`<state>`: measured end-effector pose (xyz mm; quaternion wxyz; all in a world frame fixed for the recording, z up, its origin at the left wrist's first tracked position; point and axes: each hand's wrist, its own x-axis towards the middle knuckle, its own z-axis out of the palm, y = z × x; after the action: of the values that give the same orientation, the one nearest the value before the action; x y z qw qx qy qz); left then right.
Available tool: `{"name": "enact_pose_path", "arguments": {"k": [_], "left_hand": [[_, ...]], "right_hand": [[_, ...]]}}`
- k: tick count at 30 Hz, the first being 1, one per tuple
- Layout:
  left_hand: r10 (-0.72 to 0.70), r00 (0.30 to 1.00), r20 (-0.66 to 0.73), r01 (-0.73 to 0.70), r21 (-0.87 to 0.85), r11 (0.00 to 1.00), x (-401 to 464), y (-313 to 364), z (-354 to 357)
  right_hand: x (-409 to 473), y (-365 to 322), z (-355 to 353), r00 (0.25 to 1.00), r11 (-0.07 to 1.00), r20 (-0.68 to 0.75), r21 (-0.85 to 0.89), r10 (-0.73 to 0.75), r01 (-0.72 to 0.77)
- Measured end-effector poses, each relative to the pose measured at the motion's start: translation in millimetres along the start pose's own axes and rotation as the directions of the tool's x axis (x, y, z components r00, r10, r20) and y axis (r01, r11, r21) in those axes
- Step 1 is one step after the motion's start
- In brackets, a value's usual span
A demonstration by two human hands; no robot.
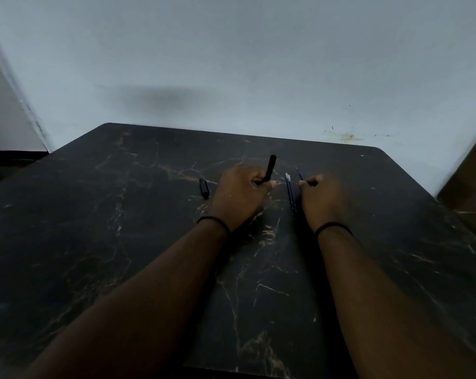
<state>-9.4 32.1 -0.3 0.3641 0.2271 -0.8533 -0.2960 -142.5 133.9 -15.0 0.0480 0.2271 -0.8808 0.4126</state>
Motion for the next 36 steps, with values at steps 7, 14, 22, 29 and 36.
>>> {"name": "enact_pose_path", "arguments": {"k": [7, 14, 22, 29, 36], "left_hand": [[-0.012, 1.0, -0.015, 0.011, -0.026, 1.0, 0.0, -1.8, 1.0], [-0.004, 1.0, -0.031, 0.003, -0.027, 1.0, 1.0, -5.2, 2.0], [-0.019, 0.999, -0.032, 0.018, -0.039, 0.999, 3.0, -8.6, 2.4], [-0.02, 0.999, -0.036, 0.018, -0.033, 0.999, 4.9, -11.0, 2.7], [0.0, 0.997, -0.071, -0.001, -0.011, 1.0, 5.4, -12.2, 3.5]], "right_hand": [[0.1, -3.2, -3.7, 0.999, 0.997, 0.038, -0.072, 0.003, 0.0], [-1.4, -1.3, -4.9, 0.998, 1.0, 0.052, 0.009, 0.028, -0.029], [0.8, -1.1, -5.3, 0.995, 0.993, -0.06, 0.084, 0.084, -0.079], [-3.3, -4.9, -6.2, 0.996, 0.997, -0.08, 0.066, -0.027, 0.033], [-11.6, -10.5, -3.9, 0.995, 0.995, -0.004, -0.014, -0.102, 0.102]]}}
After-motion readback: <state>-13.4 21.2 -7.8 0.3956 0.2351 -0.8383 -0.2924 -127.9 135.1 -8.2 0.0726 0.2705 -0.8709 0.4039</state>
